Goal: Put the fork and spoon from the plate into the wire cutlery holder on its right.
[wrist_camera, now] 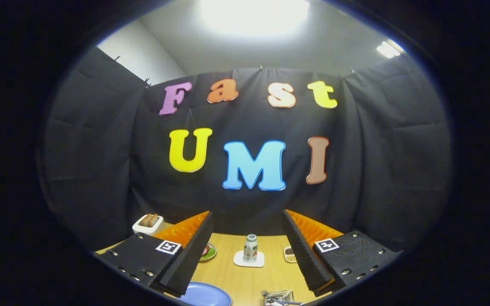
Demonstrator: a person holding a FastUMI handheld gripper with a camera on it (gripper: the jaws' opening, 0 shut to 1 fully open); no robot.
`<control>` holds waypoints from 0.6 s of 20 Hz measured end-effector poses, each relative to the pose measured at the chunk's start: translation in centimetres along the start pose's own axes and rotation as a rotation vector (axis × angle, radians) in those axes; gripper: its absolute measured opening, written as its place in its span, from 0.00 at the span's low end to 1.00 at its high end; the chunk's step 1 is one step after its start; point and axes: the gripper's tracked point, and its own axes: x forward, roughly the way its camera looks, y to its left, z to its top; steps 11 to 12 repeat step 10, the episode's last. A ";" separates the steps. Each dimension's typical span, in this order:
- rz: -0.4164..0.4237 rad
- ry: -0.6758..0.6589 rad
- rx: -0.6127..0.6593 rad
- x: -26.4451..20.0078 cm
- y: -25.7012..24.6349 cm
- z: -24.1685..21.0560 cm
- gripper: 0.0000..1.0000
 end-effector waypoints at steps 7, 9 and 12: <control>0.031 0.032 0.012 -0.8 5.0 0.2 0.99; 0.024 0.060 0.005 -1.6 5.8 -0.8 0.99; 0.017 0.071 0.001 -2.1 5.9 -1.2 0.99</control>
